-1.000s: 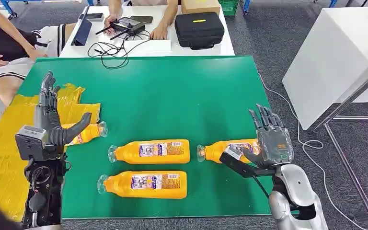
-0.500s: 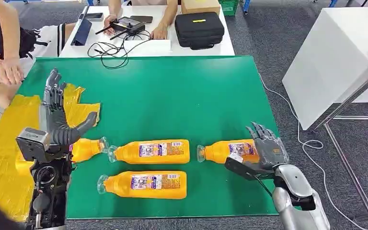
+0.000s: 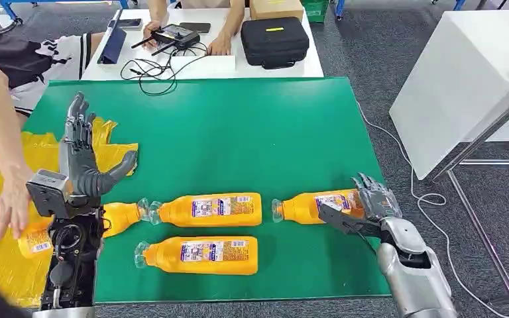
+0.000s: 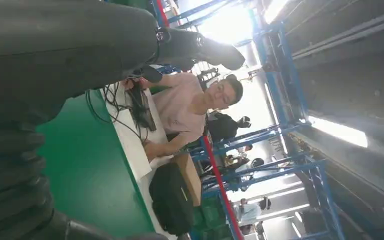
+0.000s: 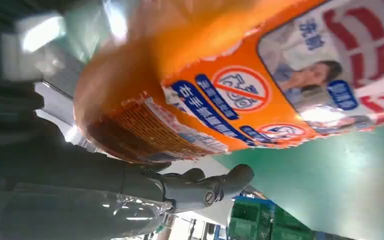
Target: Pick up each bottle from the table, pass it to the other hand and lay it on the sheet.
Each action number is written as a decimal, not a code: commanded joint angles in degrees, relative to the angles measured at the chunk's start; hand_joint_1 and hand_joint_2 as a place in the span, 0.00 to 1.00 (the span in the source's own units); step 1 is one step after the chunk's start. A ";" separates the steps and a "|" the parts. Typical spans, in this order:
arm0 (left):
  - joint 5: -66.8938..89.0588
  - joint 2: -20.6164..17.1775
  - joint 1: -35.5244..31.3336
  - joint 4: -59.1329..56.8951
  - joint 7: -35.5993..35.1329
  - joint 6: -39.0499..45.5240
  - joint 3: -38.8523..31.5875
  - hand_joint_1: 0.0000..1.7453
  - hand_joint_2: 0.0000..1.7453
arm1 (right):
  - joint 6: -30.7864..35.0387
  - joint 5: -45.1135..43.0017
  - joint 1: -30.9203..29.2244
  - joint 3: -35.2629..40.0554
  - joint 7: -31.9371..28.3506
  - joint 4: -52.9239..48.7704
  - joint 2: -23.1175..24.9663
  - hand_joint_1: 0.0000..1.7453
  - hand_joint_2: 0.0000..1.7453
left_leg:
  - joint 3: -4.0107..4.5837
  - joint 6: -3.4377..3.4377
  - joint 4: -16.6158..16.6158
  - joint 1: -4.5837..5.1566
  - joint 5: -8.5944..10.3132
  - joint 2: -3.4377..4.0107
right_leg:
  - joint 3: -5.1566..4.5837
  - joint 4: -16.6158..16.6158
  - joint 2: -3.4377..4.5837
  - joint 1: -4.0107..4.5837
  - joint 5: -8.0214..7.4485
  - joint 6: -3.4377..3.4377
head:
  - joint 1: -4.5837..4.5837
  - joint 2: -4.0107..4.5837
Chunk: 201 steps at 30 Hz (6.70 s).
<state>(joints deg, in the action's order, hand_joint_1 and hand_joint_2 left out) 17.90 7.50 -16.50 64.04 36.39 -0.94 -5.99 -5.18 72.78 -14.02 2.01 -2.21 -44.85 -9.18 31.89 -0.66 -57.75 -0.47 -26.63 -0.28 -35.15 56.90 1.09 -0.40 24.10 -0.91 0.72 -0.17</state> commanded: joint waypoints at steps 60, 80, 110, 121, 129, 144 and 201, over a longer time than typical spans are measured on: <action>3.22 1.39 0.17 -3.99 -3.08 0.96 2.20 0.00 1.00 | 16.56 -24.66 1.78 -12.51 -10.64 -18.15 16.91 1.00 1.00 | -0.09 0.02 0.06 -0.10 -0.08 -0.01 | 0.17 -0.05 -0.14 0.10 0.08 0.01 | 0.02 0.00; 6.18 2.26 0.21 -2.25 -4.12 2.06 7.16 0.00 1.00 | 16.74 -27.83 -1.34 -7.60 -11.49 -12.18 17.57 1.00 1.00 | -0.08 0.01 0.07 -0.10 -0.05 -0.01 | 0.17 -0.09 -0.12 0.10 0.04 0.01 | 0.00 0.00; 5.29 2.95 4.03 -0.43 -4.93 1.96 20.52 0.00 1.00 | 13.60 -39.74 -8.43 19.36 -14.54 -2.52 22.82 1.00 1.00 | 0.03 0.01 0.07 -0.14 -0.01 -0.03 | 0.07 -0.05 -0.09 0.16 0.02 0.00 | 0.00 0.00; 5.29 2.95 4.03 -0.43 -4.93 1.96 20.52 0.00 1.00 | 13.60 -39.74 -8.43 19.36 -14.54 -2.52 22.82 1.00 1.00 | -0.04 0.00 0.08 -0.15 -0.03 -0.05 | 0.14 -0.06 -0.15 0.16 0.04 -0.01 | 0.00 0.00; 4.93 3.08 3.76 -0.80 -4.93 1.86 20.45 0.00 1.00 | 13.88 -38.78 -8.72 20.64 -14.04 -1.98 22.99 1.00 1.00 | 0.03 0.01 0.07 -0.16 -0.01 -0.05 | 0.08 -0.06 -0.14 0.16 0.02 0.00 | 0.00 0.00; 1.03 3.44 2.42 -1.61 -6.08 1.03 20.07 0.00 1.00 | 13.46 -35.33 -9.70 27.17 -13.02 3.70 25.64 1.00 1.00 | 0.07 0.01 0.05 -0.16 0.01 -0.06 | 0.03 -0.04 -0.13 0.17 0.01 0.00 | 0.00 0.00; 49.35 5.07 7.39 4.06 -15.00 40.94 -0.36 1.00 1.00 | 26.21 -39.68 9.10 13.37 -21.88 -27.54 14.99 0.00 1.00 | -0.17 0.00 0.19 -0.14 0.00 -0.35 | 0.33 -0.18 -0.42 0.18 0.10 -0.01 | -0.02 0.00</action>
<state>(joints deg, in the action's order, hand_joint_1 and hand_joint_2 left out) 23.82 9.68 -9.32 67.47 31.56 21.02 7.87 18.58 29.70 -12.45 23.41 -24.72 -59.96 11.10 32.06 -0.63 -57.74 -0.59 -26.60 -0.41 -35.24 56.90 0.99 -0.26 24.10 -0.90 0.70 -0.17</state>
